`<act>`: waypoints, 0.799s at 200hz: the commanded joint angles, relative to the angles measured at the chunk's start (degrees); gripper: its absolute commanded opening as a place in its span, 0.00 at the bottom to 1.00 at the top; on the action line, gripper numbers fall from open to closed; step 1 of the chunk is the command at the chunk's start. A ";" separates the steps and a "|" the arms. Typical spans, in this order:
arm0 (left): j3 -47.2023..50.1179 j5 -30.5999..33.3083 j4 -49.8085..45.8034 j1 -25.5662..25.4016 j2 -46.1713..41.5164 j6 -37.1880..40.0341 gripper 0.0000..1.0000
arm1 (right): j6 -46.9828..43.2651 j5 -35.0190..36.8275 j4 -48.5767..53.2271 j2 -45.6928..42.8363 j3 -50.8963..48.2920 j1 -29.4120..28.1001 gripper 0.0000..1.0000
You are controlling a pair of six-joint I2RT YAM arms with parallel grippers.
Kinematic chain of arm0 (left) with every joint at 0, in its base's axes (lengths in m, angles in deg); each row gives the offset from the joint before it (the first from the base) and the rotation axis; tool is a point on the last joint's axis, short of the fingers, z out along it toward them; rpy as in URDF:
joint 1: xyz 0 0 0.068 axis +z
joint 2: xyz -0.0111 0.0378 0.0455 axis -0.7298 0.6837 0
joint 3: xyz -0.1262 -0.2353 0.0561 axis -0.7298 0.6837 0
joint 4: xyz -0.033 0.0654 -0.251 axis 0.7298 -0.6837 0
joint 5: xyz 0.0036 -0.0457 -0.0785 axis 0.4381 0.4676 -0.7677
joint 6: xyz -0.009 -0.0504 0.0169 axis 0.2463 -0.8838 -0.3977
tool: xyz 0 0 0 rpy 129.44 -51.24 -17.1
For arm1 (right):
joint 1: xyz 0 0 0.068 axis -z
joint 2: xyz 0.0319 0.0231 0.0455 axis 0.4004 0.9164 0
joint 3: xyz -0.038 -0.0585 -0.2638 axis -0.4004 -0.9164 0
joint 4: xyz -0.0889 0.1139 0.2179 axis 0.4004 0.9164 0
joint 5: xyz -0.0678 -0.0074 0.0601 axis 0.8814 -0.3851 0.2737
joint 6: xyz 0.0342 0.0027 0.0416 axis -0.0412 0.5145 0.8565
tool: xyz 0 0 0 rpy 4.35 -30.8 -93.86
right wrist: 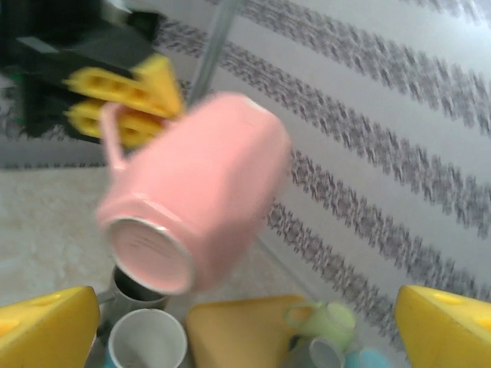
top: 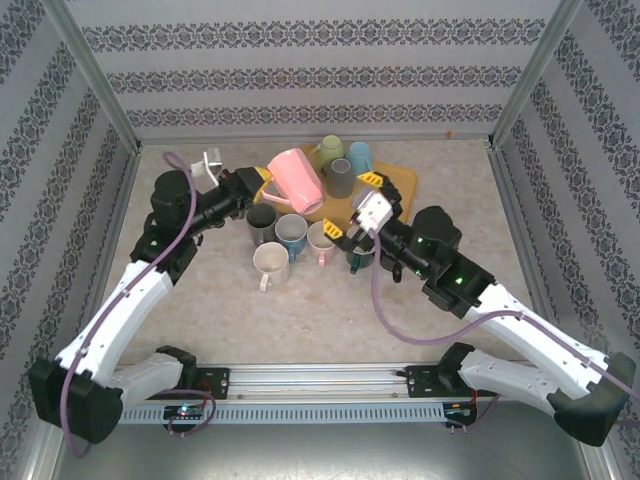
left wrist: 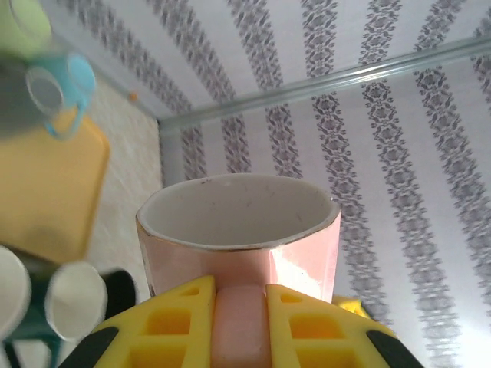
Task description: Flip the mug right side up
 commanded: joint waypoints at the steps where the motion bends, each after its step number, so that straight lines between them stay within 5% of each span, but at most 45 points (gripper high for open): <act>1: -2.59 9.82 -5.13 -1.94 -5.16 20.27 0.00 | 20.02 0.55 8.46 -0.38 8.02 5.93 0.98; 45: 3.13 24.27 -2.83 -21.20 -11.10 53.38 0.00 | 23.67 3.26 16.07 1.43 14.11 8.95 0.98; 77: 11.97 27.37 4.78 -32.37 -12.92 63.81 0.00 | 26.50 4.72 18.00 1.65 14.75 10.49 0.98; 109: 19.58 37.27 12.86 -47.14 -11.14 78.75 0.00 | 26.70 3.61 18.81 1.36 14.16 11.54 0.98; 134: 29.31 44.53 32.28 -52.46 -9.51 80.86 0.00 | 27.19 4.07 17.95 0.39 12.89 11.93 0.98; 160: 33.88 47.34 41.29 -54.15 -5.90 79.65 0.00 | 28.23 3.87 17.54 -0.16 11.71 12.01 0.98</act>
